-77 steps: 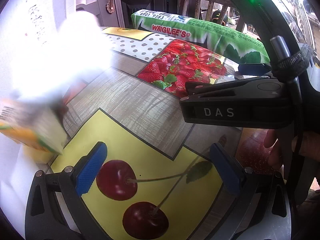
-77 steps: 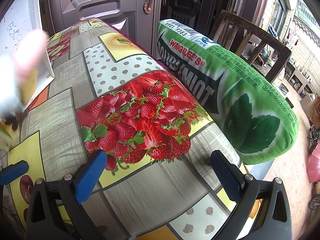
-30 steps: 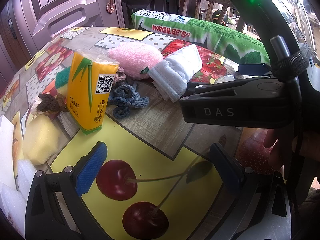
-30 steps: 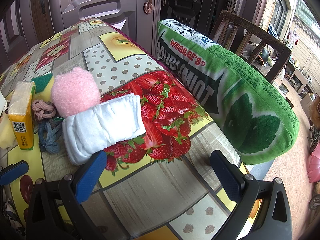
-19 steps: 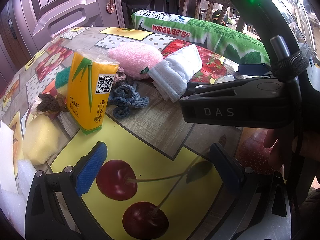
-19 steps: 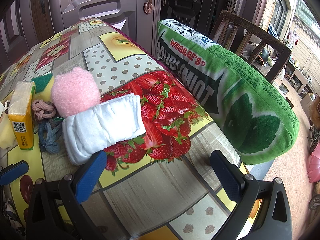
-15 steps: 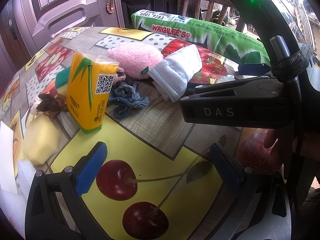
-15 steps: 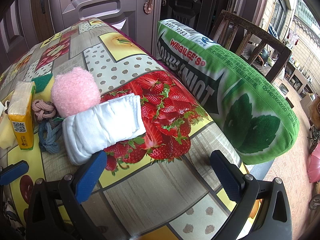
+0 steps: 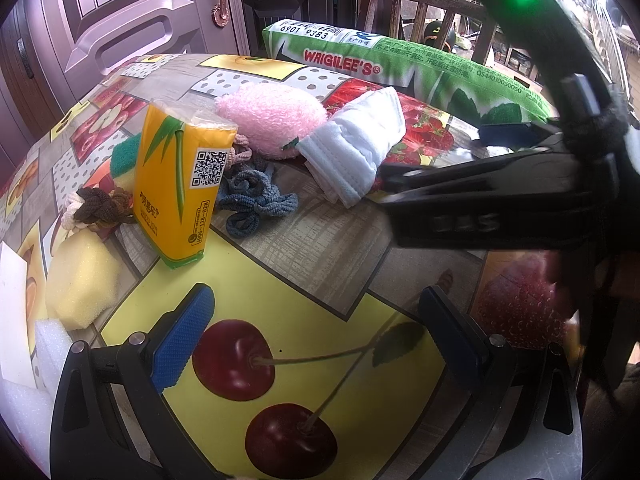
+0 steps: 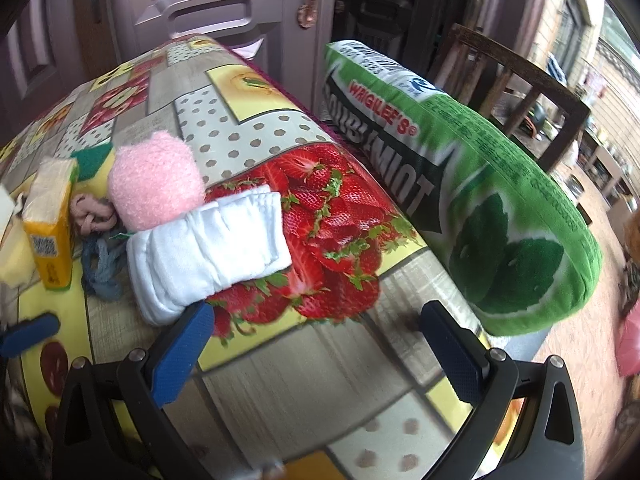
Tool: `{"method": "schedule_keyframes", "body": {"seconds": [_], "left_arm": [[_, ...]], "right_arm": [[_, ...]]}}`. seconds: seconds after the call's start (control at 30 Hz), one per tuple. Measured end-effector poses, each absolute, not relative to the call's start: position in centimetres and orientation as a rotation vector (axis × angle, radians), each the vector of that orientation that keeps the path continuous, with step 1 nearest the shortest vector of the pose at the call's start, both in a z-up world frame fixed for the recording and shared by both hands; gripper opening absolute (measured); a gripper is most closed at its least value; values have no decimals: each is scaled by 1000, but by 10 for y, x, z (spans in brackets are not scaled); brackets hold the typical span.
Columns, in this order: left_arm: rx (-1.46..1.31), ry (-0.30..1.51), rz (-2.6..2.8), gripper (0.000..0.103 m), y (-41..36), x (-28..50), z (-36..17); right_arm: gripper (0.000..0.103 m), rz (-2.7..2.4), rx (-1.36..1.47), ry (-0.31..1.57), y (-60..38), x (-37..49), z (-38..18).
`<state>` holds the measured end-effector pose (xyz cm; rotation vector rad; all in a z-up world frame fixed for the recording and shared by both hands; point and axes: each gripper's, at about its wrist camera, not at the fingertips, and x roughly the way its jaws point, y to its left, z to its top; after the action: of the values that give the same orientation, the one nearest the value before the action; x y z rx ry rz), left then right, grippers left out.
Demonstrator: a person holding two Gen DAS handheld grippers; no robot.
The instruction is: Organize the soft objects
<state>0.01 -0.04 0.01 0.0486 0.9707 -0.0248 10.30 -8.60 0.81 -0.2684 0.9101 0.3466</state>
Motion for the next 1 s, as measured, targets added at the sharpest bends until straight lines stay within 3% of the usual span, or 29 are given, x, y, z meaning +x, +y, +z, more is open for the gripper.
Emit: {"method": "schedule_keyframes", "body": {"seconds": [0.27,0.47,0.7,1.0], "left_arm": [[4,992,-8,102,-4,3,5],[-28,857,-76,102,-13,-39,61],[-220,690,237,102,55,-124,122],[-272,778,501,103,100,-224,99]], "right_arm": [[103,390,-174,763,-127,115,63],[103,512,-88,725,-138,128,96],[103,721,-132,761,-110,111,93],[103,1124,-295,832,-38,51,71]]}}
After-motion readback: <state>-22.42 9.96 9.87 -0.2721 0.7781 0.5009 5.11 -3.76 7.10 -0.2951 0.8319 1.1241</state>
